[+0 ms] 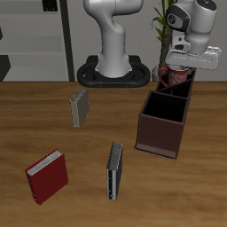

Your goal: Place the red mug into the left desk caddy's left compartment

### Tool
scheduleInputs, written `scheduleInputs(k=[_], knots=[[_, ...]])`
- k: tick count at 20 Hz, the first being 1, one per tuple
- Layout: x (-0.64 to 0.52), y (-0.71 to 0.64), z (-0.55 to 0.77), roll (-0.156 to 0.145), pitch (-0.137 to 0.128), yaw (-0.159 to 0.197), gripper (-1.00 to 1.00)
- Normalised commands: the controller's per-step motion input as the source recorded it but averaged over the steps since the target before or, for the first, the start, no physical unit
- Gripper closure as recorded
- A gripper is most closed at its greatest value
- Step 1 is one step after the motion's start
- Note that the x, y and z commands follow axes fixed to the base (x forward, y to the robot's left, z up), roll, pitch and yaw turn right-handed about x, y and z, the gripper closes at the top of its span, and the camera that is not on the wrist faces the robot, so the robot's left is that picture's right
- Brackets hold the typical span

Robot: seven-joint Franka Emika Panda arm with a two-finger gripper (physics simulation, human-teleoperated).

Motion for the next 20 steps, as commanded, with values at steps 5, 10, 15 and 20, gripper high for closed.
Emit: scheduleInputs(k=[5, 10, 15, 20], knots=[[-0.17, 0.22, -0.24, 0.053, 0.022, 0.015, 1.00], [0.03, 0.11, -0.28, 0.043, 0.077, -0.007, 1.00], [-0.04, 0.06, -0.03, 0.022, 0.006, 0.027, -1.00], [0.02, -0.07, 0.07, -0.002, 0.001, 0.000, -1.00]])
